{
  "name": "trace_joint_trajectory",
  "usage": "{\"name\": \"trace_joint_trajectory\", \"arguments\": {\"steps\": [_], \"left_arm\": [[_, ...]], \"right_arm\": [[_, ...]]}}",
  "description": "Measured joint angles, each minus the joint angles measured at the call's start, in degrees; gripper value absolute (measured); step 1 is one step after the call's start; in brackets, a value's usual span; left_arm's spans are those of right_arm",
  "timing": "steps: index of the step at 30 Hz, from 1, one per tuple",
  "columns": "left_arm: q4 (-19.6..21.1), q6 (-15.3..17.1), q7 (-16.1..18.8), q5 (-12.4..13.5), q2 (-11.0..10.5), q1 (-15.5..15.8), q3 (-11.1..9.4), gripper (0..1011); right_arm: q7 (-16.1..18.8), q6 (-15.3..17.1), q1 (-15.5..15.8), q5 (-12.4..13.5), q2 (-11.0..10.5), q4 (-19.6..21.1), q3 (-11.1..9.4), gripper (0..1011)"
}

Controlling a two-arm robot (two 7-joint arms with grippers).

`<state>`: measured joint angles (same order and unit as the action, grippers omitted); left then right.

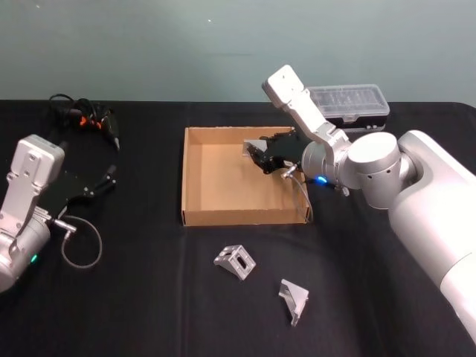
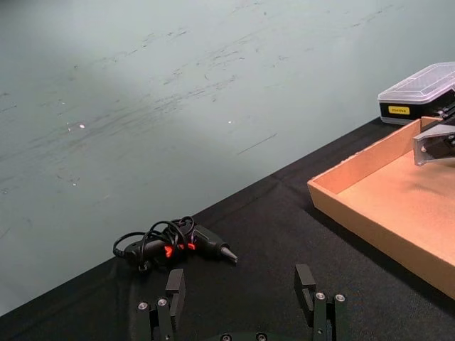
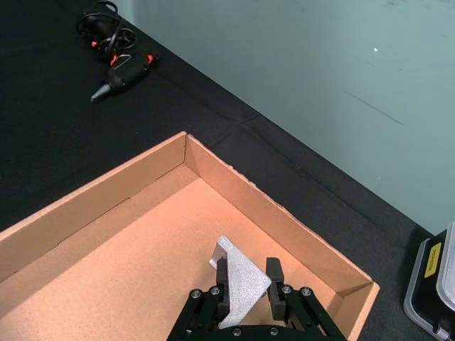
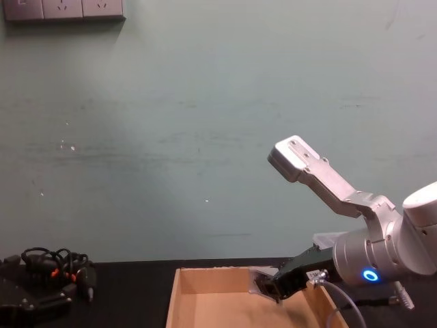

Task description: Use one hand to pick up the angle iron from the table and place it into the box.

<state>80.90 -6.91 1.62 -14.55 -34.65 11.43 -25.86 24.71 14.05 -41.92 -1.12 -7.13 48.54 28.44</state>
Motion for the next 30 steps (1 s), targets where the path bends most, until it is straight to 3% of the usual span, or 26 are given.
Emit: {"name": "trace_joint_trajectory", "arguments": {"steps": [30], "left_arm": [[0.0, 0.0, 0.0, 0.0, 0.0, 0.0, 0.0, 1011]], "right_arm": [[-0.1, 0.0, 0.0, 0.1, 0.0, 0.1, 0.0, 302]]}}
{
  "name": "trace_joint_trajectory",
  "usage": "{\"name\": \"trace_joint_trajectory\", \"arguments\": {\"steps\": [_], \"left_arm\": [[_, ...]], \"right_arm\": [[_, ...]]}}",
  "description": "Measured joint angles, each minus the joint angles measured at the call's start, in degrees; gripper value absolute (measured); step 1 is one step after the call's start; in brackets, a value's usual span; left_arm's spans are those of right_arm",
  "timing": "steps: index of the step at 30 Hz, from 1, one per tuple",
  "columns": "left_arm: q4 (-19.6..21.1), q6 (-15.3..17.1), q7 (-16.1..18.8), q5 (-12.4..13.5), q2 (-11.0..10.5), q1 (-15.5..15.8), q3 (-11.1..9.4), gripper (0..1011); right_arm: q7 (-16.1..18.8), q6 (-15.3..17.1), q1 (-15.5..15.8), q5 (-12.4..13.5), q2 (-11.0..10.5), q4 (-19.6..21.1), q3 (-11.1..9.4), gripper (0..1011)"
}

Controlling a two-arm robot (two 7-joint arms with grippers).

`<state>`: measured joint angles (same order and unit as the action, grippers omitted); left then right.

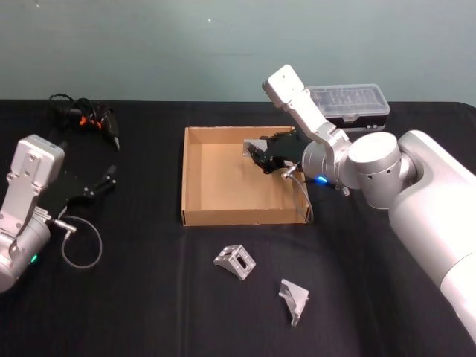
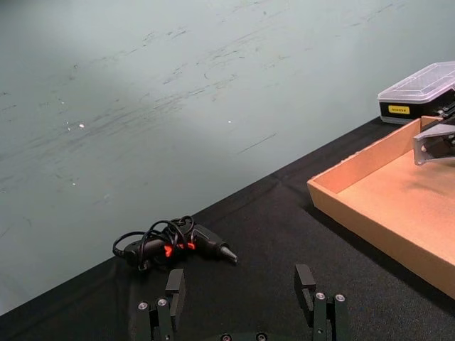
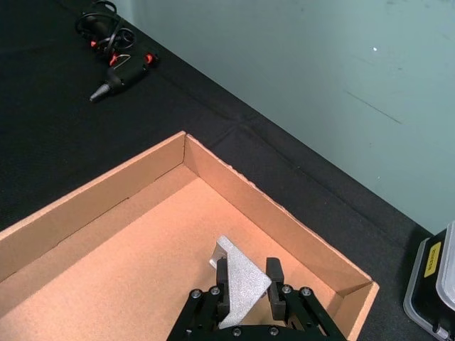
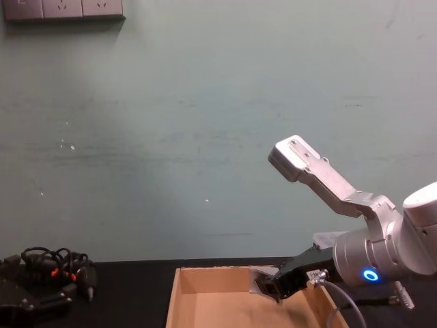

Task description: Use one hand to pick up the angle iron from the table and place it into the box.

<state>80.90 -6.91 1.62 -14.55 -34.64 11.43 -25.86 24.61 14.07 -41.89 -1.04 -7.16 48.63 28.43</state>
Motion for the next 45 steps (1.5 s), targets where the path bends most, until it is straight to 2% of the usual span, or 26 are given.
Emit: {"name": "trace_joint_trajectory", "arguments": {"steps": [4, 13, 19, 27, 35, 41, 45], "left_arm": [[0.0, 0.0, 0.0, 0.0, 0.0, 0.0, 0.0, 1011], [0.0, 0.0, 0.0, 0.0, 0.0, 0.0, 0.0, 1011], [0.0, 0.0, 0.0, 0.0, 0.0, 0.0, 0.0, 1011], [0.0, 0.0, 0.0, 0.0, 0.0, 0.0, 0.0, 1011], [0.0, 0.0, 0.0, 0.0, 0.0, 0.0, 0.0, 1011], [0.0, 0.0, 0.0, 0.0, 0.0, 0.0, 0.0, 1011], [0.0, 0.0, 0.0, 0.0, 0.0, 0.0, 0.0, 1012]], "right_arm": [[0.0, 0.0, 0.0, 0.0, 0.0, 0.0, 0.0, 329], [0.0, 0.0, 0.0, 0.0, 0.0, 0.0, 0.0, 583], [0.0, 0.0, 0.0, 0.0, 0.0, 0.0, 0.0, 788], [0.0, 0.0, 0.0, 0.0, 0.0, 0.0, 0.0, 998], [0.0, -0.1, 0.1, 0.0, 0.0, 0.2, -0.1, 1003], [-0.1, 0.0, 1.7, -0.1, -0.9, 3.8, -0.6, 1003], [0.0, 0.8, 3.9, 0.4, -2.1, 8.3, -1.2, 1003]]}}
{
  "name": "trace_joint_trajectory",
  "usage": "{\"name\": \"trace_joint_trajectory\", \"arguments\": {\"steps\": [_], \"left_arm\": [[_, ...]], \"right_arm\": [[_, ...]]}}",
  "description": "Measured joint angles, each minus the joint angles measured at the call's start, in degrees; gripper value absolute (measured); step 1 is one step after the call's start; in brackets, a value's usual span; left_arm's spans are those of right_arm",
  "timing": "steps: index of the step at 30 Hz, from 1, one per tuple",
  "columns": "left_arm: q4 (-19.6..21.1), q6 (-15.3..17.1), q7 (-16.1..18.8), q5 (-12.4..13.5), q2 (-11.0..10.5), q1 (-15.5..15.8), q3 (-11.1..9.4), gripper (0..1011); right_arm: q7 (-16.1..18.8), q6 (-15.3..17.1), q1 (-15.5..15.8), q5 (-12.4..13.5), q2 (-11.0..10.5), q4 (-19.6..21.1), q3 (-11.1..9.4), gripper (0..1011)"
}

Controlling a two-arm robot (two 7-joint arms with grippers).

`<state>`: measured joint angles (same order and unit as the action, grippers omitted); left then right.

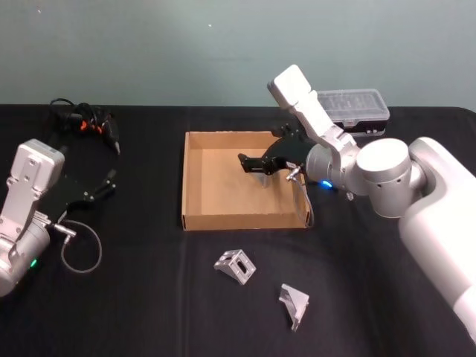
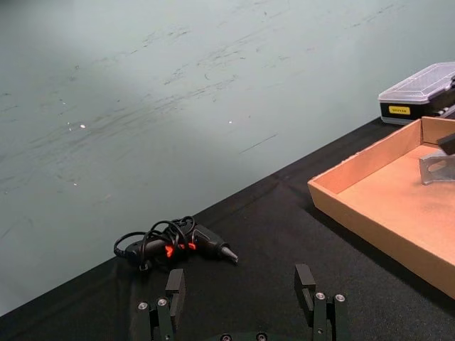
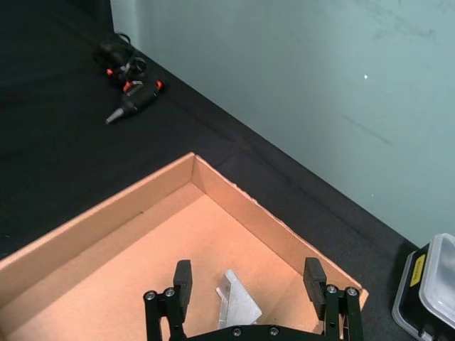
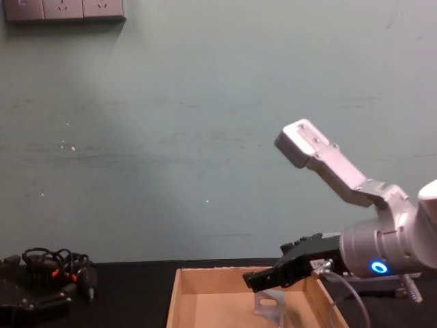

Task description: Use one hand to pick up the angle iron from the table and place it into the box.

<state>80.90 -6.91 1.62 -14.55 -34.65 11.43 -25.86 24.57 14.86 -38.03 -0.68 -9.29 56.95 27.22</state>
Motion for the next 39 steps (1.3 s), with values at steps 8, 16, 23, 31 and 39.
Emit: {"name": "trace_joint_trajectory", "arguments": {"steps": [8, 16, 23, 31, 39], "left_arm": [[0.0, 0.0, 0.0, 0.0, 0.0, 0.0, 0.0, 1011], [0.0, 0.0, 0.0, 0.0, 0.0, 0.0, 0.0, 1011], [0.0, 0.0, 0.0, 0.0, 0.0, 0.0, 0.0, 1011], [0.0, 0.0, 0.0, 0.0, 0.0, 0.0, 0.0, 1011], [0.0, 0.0, 0.0, 0.0, 0.0, 0.0, 0.0, 1011]], "right_arm": [[0.7, 1.8, 5.4, 1.8, -3.4, 10.4, -1.4, 1003], [1.3, 3.2, 12.3, 4.4, -8.1, 22.0, -3.0, 1003], [1.3, 3.6, 17.4, 6.7, -11.5, 29.5, -4.6, 1003], [1.4, 3.0, 22.1, 9.2, -14.7, 35.6, -5.7, 1003], [1.9, 2.5, 26.8, 11.6, -18.2, 40.1, -6.2, 1003]]}}
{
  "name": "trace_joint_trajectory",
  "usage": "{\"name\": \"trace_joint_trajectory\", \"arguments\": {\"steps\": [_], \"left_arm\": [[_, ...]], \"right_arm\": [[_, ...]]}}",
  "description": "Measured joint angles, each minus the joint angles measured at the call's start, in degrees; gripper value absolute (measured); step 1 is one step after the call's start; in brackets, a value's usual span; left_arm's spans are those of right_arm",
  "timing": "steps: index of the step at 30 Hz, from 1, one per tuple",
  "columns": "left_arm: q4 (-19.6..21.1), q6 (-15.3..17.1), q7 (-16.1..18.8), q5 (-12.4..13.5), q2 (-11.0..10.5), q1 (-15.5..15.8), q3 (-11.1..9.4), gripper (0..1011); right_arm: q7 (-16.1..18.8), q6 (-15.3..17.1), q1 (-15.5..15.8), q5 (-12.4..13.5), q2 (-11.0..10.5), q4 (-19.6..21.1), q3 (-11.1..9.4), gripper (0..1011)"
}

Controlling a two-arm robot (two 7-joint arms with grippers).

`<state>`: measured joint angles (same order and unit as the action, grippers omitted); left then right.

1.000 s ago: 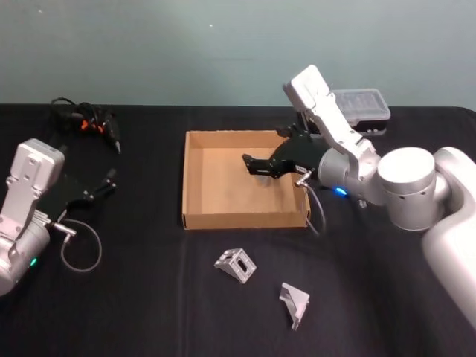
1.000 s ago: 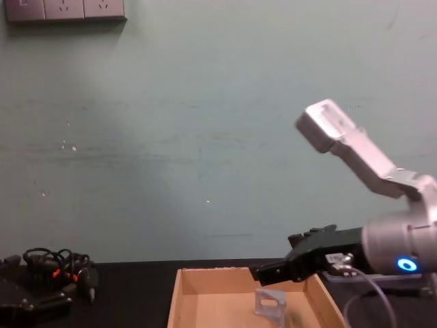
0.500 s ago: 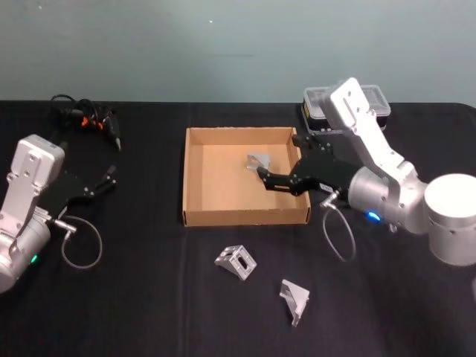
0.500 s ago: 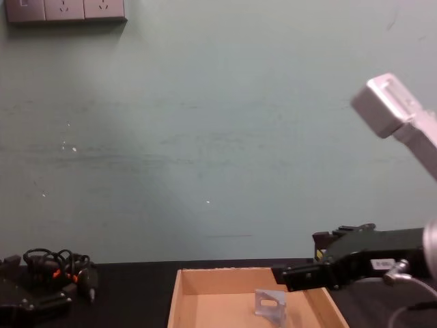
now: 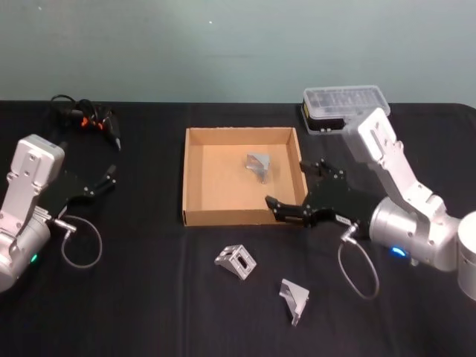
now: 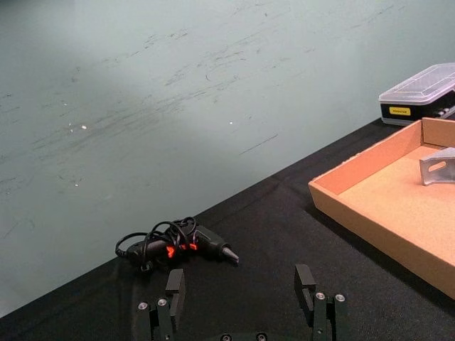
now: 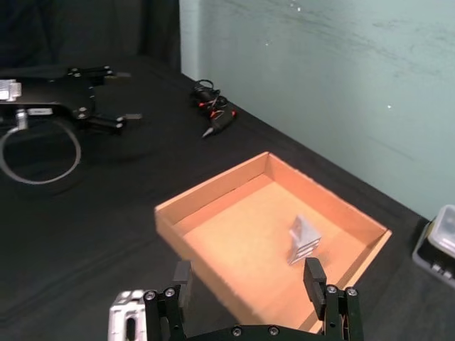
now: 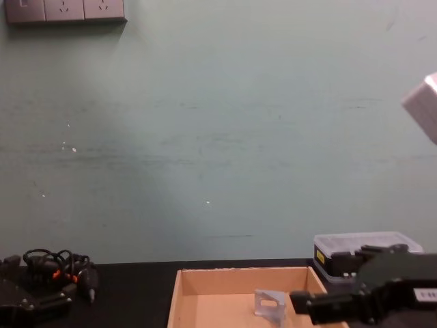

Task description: Use one hand to pick up the angle iron from the table and place it into the box.

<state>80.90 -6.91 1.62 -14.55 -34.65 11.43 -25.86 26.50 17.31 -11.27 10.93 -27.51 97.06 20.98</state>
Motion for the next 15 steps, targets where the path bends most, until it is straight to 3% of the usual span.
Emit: {"name": "trace_joint_trajectory", "arguments": {"steps": [15], "left_arm": [[0.0, 0.0, 0.0, 0.0, 0.0, 0.0, 0.0, 1011]], "right_arm": [[1.3, -1.8, 6.4, 2.9, -6.0, 6.3, 0.2, 1003]]}}
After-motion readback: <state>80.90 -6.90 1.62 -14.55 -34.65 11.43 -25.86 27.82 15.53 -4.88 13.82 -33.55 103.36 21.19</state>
